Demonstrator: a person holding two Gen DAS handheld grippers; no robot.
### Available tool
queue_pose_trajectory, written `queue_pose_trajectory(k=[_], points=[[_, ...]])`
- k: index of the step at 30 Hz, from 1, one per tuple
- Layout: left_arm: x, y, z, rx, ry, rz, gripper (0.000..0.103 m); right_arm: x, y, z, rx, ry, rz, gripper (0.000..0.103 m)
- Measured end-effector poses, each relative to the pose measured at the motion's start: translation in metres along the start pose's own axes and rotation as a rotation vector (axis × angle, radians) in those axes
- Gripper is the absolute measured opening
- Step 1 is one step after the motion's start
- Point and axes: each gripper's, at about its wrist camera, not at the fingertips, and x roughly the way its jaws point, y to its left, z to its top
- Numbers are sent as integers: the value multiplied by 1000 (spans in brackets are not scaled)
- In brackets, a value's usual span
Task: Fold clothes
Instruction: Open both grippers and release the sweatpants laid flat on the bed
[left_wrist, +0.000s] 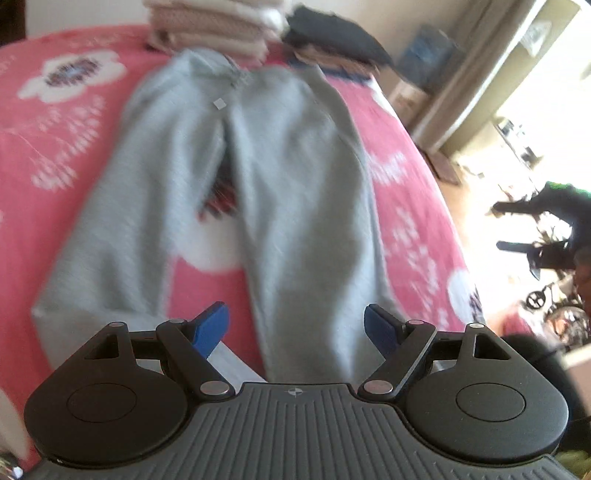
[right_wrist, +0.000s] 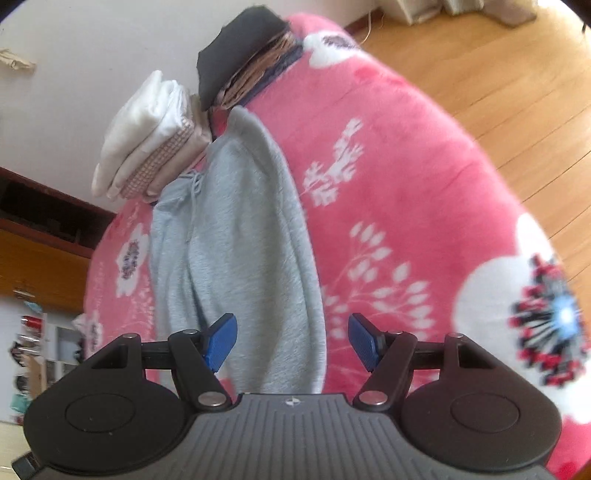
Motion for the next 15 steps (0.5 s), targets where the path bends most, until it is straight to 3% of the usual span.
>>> queue_pose_trajectory(k=[3, 8, 13, 15], points=[[15, -17, -3, 25, 28, -11, 81, -22, -10, 0, 21, -33, -20, 70], [45, -67, 0, 109, 49, 39, 81, -45, -23, 7, 12, -44, -14, 70], [76, -116, 3, 189, 69, 90, 79, -11, -23, 53, -91, -5, 38, 68], [91, -128, 5, 168, 85, 116, 78, 21, -21, 78, -105, 21, 69, 67]])
